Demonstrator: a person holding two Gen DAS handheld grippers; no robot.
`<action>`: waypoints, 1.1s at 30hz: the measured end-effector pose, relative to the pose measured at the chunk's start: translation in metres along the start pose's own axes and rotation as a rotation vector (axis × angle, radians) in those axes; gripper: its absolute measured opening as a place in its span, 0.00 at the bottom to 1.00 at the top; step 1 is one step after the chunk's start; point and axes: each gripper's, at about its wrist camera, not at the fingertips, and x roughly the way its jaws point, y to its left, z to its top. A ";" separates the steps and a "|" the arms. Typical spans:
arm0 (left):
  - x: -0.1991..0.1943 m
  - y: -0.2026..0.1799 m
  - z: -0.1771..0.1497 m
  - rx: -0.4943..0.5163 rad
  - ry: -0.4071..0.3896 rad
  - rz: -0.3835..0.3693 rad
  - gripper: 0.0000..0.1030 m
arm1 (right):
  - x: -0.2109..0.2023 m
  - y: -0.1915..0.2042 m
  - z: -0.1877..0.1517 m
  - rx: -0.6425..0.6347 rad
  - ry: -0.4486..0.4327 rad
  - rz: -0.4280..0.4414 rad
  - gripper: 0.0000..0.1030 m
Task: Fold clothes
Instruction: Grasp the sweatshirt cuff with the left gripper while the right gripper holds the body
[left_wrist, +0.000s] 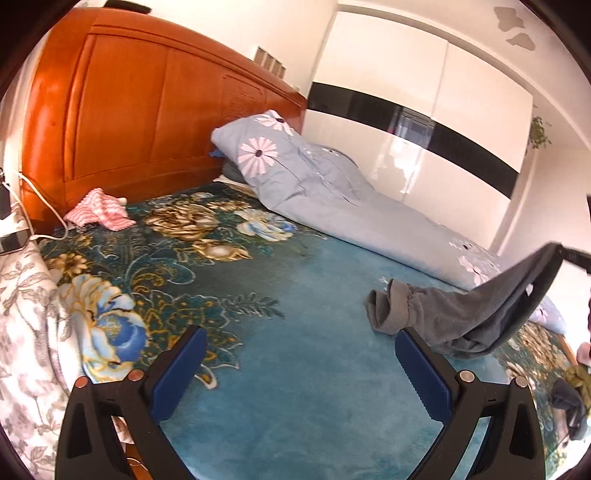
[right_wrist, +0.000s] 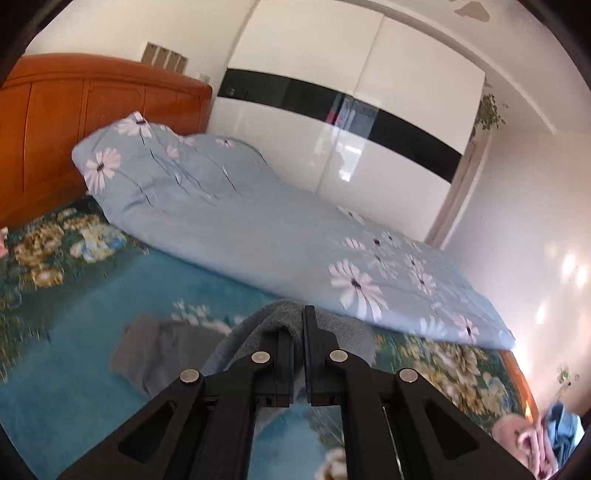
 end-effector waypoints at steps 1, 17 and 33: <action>0.007 -0.010 -0.001 0.015 0.020 -0.027 1.00 | -0.002 -0.018 -0.029 0.034 0.043 0.007 0.04; 0.197 -0.168 0.037 0.280 0.296 -0.289 1.00 | -0.018 -0.060 -0.232 0.205 0.273 0.330 0.11; 0.316 -0.185 0.027 0.286 0.433 -0.346 0.37 | -0.040 -0.114 -0.254 0.282 0.329 0.229 0.32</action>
